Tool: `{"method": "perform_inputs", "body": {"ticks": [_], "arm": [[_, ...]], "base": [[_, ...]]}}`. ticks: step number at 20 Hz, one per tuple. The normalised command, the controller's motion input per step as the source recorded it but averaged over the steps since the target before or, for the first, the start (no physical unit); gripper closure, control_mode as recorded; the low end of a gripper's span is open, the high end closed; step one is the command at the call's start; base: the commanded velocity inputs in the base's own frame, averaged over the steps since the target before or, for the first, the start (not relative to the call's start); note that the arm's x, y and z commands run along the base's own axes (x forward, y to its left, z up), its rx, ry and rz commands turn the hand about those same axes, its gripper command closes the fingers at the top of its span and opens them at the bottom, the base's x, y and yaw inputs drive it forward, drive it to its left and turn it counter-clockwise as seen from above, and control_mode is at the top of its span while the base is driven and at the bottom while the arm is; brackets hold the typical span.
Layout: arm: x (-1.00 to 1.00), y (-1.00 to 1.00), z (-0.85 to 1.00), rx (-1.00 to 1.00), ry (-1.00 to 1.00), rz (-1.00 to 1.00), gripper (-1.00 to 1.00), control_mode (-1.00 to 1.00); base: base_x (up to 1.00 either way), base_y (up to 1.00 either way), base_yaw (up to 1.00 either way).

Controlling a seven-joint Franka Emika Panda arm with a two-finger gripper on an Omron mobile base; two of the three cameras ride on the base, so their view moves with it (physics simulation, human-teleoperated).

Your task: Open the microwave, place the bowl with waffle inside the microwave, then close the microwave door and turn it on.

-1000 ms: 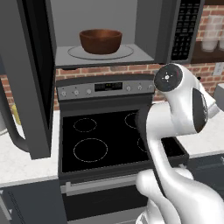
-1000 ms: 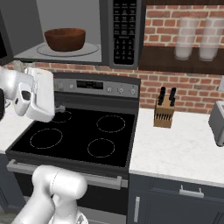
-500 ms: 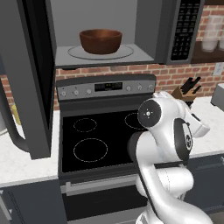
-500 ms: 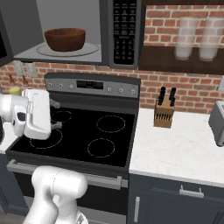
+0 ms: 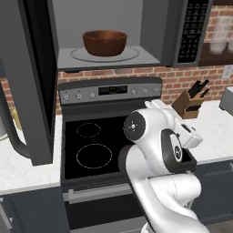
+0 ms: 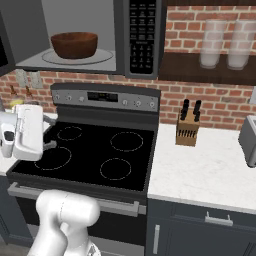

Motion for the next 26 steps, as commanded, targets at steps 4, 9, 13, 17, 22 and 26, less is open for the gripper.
{"method": "perform_inputs", "body": {"ticks": [4, 9, 13, 17, 22, 26], "arm": [[0.0, 0.35, -0.34, -0.18, -0.11, 0.0, -1.0, -1.0], [0.0, 0.42, -0.35, -0.25, -0.14, 0.0, -1.0, -1.0], [0.0, 0.53, -0.28, -0.28, -0.16, 0.0, -1.0, -1.0], [-0.04, 0.54, -0.1, -0.23, -0.17, 0.0, -1.0, -1.0], [-0.11, 0.53, 0.0, -0.17, -0.19, 0.0, -1.0, -1.0], [-0.11, 0.5, 0.0, -0.11, -0.2, 0.0, -1.0, -1.0]], "base": [[0.0, 0.0, 0.0], [0.0, 0.0, 0.0], [0.0, 0.0, 0.0], [0.0, 0.0, 0.0], [0.0, 0.0, 0.0], [0.0, 0.0, 0.0]]}}
